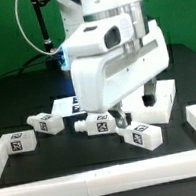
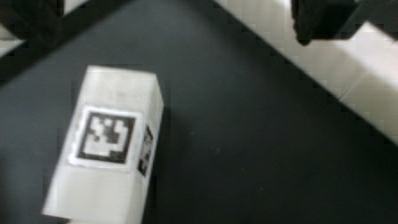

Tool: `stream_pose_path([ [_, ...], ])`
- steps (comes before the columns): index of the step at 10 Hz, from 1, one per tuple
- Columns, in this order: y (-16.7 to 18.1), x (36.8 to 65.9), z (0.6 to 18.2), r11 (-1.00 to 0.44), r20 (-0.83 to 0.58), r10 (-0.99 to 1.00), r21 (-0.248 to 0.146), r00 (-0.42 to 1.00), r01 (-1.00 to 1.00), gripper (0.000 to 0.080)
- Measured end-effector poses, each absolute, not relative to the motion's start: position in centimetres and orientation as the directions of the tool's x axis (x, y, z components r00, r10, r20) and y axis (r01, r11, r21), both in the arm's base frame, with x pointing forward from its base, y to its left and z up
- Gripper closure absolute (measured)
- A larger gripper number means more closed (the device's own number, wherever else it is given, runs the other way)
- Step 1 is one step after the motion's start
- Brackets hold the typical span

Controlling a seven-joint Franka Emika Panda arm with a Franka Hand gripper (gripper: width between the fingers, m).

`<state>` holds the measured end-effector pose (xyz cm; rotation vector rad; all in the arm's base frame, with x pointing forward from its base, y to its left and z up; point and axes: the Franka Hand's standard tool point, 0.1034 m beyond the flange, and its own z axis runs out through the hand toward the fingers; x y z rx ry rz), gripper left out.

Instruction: Assemble one leg

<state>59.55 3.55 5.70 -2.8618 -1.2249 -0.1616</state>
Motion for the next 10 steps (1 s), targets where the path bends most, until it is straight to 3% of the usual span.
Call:
stream_pose_path([
  [4,4.1,58.7,2.9,-0.706,0.091,0.705,-0.006,0.703,0.709,0.0150],
  [10,4.0,58.1,1.7,-0.706,0.076,0.705,-0.026,0.706,0.708,0.0150],
])
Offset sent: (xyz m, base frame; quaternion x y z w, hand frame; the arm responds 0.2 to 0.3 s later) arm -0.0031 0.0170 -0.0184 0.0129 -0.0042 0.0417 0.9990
